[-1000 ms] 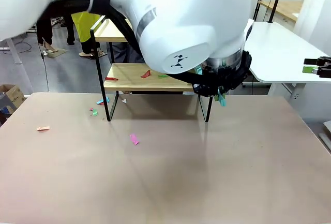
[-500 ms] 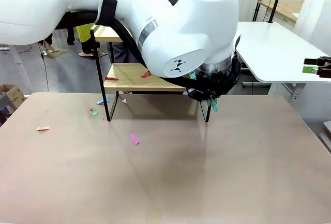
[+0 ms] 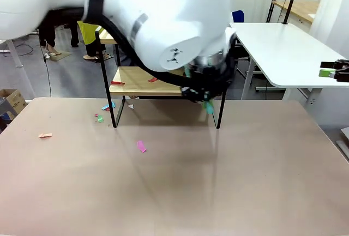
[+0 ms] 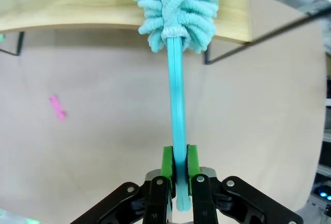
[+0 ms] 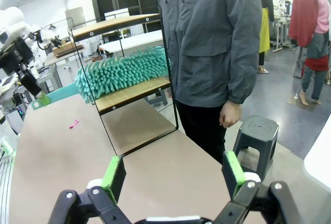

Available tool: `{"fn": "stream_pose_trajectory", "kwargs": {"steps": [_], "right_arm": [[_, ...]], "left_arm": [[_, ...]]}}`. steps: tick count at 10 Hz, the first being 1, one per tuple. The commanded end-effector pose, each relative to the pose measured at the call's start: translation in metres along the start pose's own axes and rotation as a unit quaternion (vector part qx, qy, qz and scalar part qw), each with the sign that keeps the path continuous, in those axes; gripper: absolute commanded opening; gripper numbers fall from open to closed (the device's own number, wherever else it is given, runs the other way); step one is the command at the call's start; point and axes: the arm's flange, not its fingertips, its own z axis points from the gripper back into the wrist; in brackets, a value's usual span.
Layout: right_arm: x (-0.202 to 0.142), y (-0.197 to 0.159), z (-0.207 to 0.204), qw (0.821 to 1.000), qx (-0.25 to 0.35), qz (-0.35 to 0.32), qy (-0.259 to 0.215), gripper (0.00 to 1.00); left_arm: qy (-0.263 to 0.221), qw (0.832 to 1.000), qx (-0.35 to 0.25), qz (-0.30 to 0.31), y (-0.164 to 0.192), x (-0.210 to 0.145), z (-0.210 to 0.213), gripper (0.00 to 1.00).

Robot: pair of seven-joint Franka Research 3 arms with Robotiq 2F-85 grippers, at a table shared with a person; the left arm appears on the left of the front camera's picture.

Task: Clean the shelf.
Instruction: Clean the specific section of the Shelf indicated by the human with the Duster.

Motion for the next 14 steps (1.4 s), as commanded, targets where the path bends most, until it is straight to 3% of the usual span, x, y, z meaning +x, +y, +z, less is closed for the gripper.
{"fn": "stream_pose_trajectory", "kwargs": {"steps": [1, 3, 6, 9, 10, 11, 12, 14], "right_arm": [[0.003, 0.002, -0.001, 1.0, -0.002, 0.003, 0.0, 1.0], [0.003, 0.002, -0.001, 1.0, -0.002, 0.003, 0.0, 1.0], [0.003, 0.002, -0.001, 1.0, -0.002, 0.003, 0.0, 1.0], [0.003, 0.002, -0.001, 1.0, -0.002, 0.003, 0.0, 1.0], [0.003, 0.002, -0.001, 1.0, -0.002, 0.003, 0.0, 1.0], [0.003, 0.002, -0.001, 1.0, -0.002, 0.003, 0.0, 1.0], [0.003, 0.002, -0.001, 1.0, -0.002, 0.003, 0.0, 1.0], [0.003, 0.002, -0.001, 1.0, -0.002, 0.003, 0.0, 1.0]], "left_arm": [[0.028, 0.999, 0.036, -0.011, 0.054, 0.009, 0.01, 0.13], [0.041, 0.995, 0.086, -0.008, 0.089, 0.011, 0.003, 0.13], [0.017, 0.979, 0.204, 0.008, 0.14, 0.011, 0.021, 0.13], [0.008, 0.954, 0.299, -0.005, 0.158, 0.011, 0.036, 0.13], [-0.004, 0.954, 0.298, -0.008, 0.154, 0.009, 0.039, 0.13], [-0.015, 0.966, 0.259, 0.005, 0.147, 0.01, 0.044, 0.13], [0.013, 0.959, 0.281, -0.012, 0.159, 0.008, 0.034, 0.13], [0.005, 0.962, 0.272, -0.015, 0.149, 0.006, 0.039, 0.13]]}}
